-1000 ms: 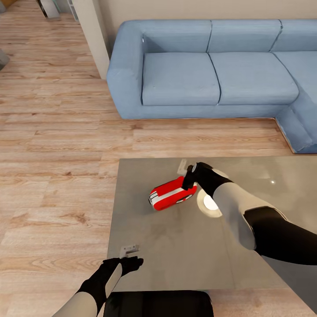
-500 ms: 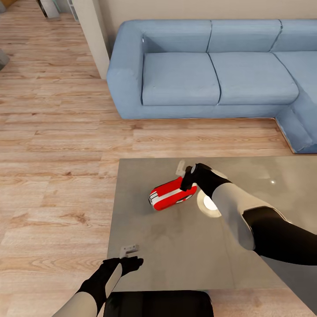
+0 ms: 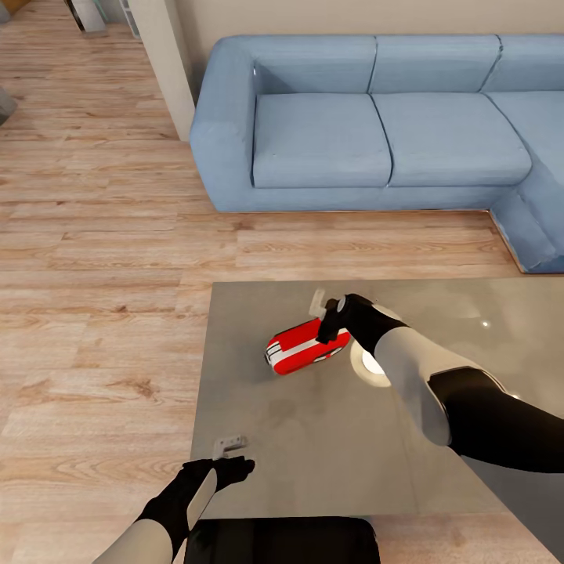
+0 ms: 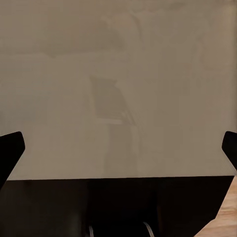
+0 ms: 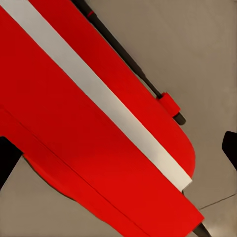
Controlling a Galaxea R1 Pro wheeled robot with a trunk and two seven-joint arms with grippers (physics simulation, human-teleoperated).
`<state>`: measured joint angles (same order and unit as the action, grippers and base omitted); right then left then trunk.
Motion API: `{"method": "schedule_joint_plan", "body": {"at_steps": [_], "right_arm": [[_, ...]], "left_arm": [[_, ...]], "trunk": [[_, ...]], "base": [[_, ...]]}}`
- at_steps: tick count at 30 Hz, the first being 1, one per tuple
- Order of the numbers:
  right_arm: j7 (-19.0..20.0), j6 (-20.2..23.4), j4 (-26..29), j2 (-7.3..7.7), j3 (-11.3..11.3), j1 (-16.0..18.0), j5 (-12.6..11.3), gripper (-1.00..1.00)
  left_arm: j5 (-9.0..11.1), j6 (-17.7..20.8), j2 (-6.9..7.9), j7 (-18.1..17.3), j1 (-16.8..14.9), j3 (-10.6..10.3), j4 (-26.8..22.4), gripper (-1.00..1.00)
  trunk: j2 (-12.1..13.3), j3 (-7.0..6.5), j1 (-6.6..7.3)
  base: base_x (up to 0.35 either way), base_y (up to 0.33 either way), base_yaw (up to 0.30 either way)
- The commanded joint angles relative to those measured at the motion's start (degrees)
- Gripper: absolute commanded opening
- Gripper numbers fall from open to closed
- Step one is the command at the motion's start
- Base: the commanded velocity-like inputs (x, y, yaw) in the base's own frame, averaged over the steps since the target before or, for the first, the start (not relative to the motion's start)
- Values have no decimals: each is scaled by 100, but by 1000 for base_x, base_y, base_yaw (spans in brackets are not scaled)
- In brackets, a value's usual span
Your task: Turn on the radio receiver that's on the table in the living room.
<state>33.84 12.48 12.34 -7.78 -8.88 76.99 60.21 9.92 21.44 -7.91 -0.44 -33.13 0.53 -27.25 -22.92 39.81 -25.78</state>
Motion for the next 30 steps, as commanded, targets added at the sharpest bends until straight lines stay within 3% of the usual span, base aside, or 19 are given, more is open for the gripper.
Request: {"method": "schedule_joint_plan", "body": {"at_steps": [1, 11, 12, 30], "right_arm": [[0, -5, -6, -3, 0, 0, 0, 100], [0, -31, -12, -4, 8, 0, 1, 100], [0, -103, -18, -4, 15, 0, 0, -100], [2, -393, -12, -4, -1, 0, 7, -100]], "left_arm": [[0, 0, 0, 0, 0, 0, 0, 100], [1, 1, 0, 0, 0, 0, 0, 100], [1, 1, 0, 0, 0, 0, 0, 100], [-3, -8, 0, 0, 0, -3, -3, 100]], "trunk": [[0, 0, 0], [0, 0, 0], [0, 0, 0], [0, 0, 0]], "base": [[0, 0, 0], [0, 0, 0], [0, 0, 0], [0, 0, 0]]}}
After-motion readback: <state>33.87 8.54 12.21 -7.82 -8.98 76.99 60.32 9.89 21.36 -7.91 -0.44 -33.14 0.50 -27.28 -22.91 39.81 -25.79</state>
